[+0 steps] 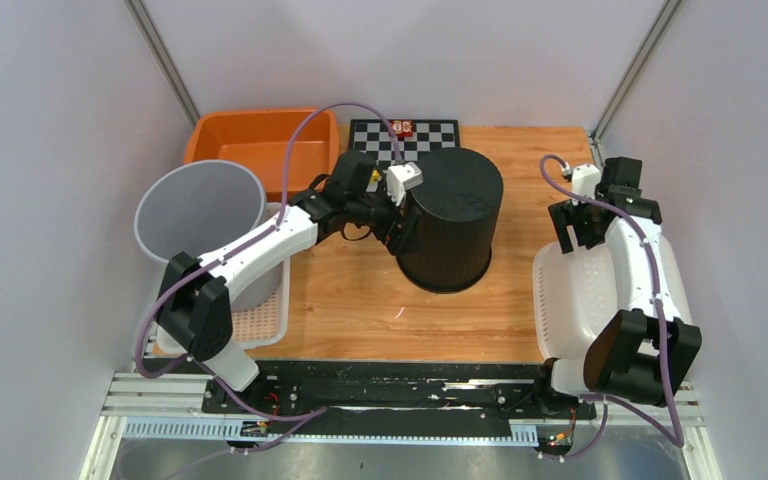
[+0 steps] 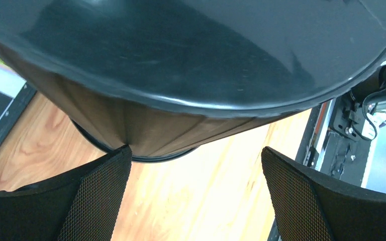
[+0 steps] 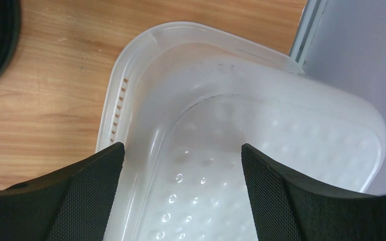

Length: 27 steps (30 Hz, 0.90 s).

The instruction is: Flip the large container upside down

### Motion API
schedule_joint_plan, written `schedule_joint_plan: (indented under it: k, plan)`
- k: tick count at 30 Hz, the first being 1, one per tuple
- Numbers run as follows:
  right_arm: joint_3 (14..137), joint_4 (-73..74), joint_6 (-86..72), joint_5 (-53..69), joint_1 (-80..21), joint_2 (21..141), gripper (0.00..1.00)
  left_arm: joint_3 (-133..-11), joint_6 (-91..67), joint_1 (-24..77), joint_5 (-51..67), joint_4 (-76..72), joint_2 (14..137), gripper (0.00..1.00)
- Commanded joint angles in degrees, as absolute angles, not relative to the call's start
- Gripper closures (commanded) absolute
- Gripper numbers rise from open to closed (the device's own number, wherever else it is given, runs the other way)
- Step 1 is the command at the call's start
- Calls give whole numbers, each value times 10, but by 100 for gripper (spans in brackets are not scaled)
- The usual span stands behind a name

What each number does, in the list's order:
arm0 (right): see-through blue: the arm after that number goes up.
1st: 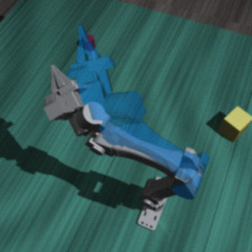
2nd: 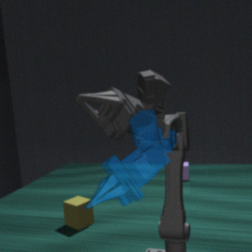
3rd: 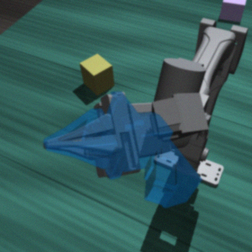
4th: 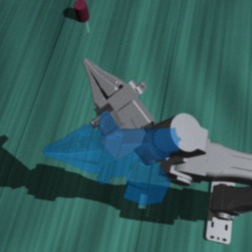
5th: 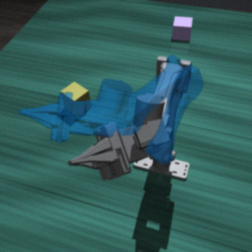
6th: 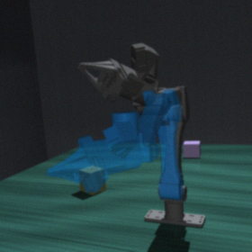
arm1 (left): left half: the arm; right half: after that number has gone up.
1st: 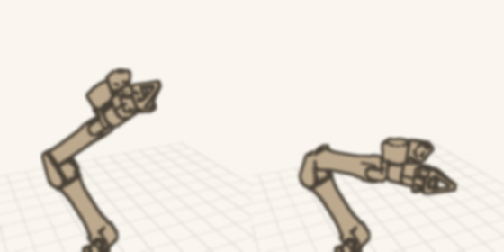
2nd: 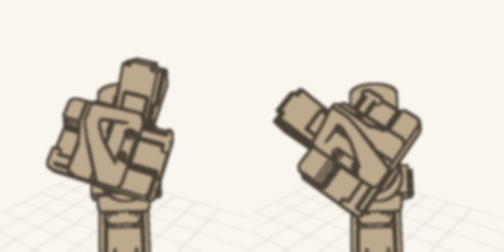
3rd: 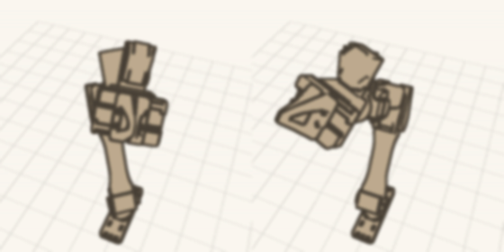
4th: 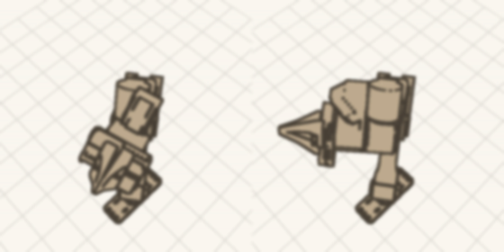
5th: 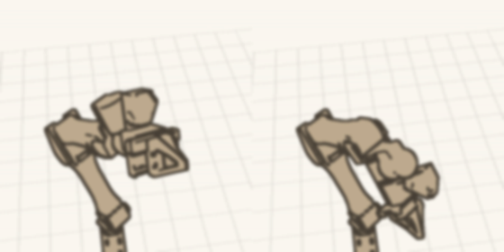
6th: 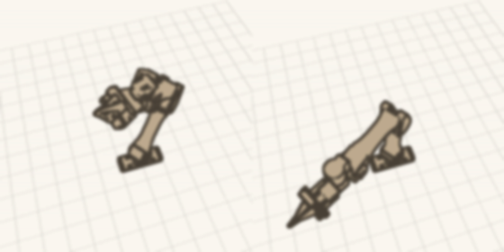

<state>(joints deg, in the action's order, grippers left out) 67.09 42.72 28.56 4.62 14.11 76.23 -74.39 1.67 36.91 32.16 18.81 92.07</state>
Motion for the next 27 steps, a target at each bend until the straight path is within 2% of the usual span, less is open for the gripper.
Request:
schedule_joint_plan:
  k: [1, 8, 17, 22, 27]
  plan:
    - [720, 507, 286, 55, 192, 759, 13, -794, 12, 394, 331, 159, 963, 0]
    - [755, 530, 288, 153, 199, 747, 11, -842, 3, 423, 308, 158, 1018, 0]
    - [842, 558, 284, 214, 199, 692, 9, -916, -39, 442, 296, 164, 1089, 0]
    - [890, 598, 301, 314, 199, 658, 9, -960, -58, 452, 287, 167, 1129, 0]
    - [882, 618, 344, 413, 181, 619, 9, -1013, -89, 458, 246, 181, 1168, 0]
